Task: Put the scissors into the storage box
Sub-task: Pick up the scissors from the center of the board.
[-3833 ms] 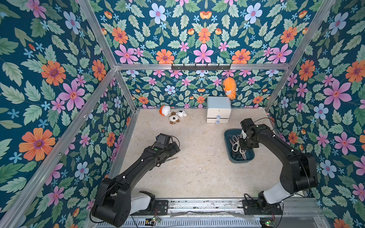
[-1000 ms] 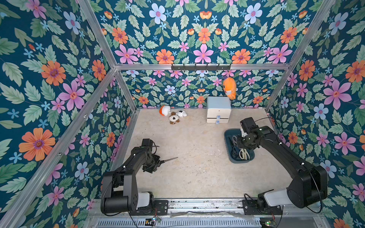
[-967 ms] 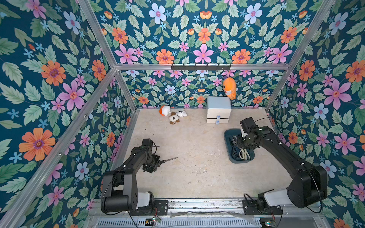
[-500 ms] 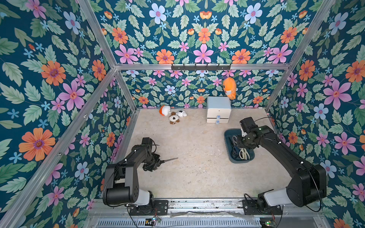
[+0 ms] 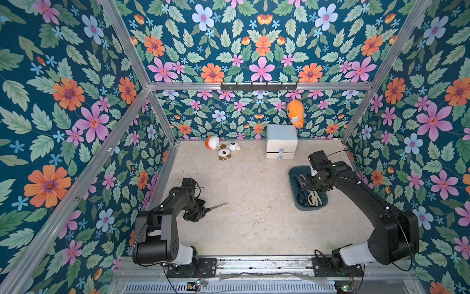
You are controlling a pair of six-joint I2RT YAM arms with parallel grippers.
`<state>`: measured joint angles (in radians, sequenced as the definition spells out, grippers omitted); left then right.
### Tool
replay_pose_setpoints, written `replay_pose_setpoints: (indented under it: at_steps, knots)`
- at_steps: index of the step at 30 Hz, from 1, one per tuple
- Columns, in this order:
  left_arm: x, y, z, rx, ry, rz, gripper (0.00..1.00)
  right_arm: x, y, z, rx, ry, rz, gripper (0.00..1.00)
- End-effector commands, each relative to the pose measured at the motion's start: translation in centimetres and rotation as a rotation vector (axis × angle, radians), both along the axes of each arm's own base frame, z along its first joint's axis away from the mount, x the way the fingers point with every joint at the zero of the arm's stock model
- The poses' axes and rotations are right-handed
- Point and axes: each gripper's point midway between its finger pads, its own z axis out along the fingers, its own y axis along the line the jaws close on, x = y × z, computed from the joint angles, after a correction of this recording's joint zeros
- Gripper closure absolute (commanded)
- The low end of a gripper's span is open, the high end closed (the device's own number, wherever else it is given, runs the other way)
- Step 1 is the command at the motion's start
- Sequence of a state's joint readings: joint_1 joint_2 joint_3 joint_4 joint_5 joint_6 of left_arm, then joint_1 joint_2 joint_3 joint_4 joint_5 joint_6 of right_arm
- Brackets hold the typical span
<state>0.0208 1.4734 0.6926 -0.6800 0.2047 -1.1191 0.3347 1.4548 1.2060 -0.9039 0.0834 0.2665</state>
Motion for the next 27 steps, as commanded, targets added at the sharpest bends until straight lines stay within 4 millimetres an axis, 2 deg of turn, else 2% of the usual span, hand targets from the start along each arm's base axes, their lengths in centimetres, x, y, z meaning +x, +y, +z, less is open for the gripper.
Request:
replay_pose_setpoints:
  at_steps: [1,5,10,14,19,23,27]
  knots:
    - [0.4,0.6,-2.1,0.034,-0.020,-0.002,0.91,-0.3,-0.6,0.1,-0.029,0.008,-0.005,0.66]
    - [0.8,0.4,-2.3,0.026,-0.029,-0.008,1.00,-0.3,-0.6,0.1,-0.032,0.010,-0.005,0.67]
    - [2.0,0.1,-2.1,0.008,-0.060,-0.039,1.00,-0.1,-0.4,0.5,-0.028,0.008,-0.004,0.67]
    - [4.0,0.1,-0.3,0.015,-0.113,-0.106,1.00,-0.1,0.2,1.1,0.004,0.004,-0.001,0.67]
    - [6.5,0.0,3.2,0.028,-0.209,-0.189,1.00,0.2,2.8,2.1,0.069,-0.025,0.032,0.67]
    - [7.9,-1.4,5.8,0.051,-0.270,-0.303,1.00,0.2,5.8,2.5,0.149,-0.030,0.070,0.67]
    - [9.1,-3.8,8.1,0.108,-0.324,-0.434,1.00,-0.1,8.8,2.9,0.236,-0.022,0.108,0.67]
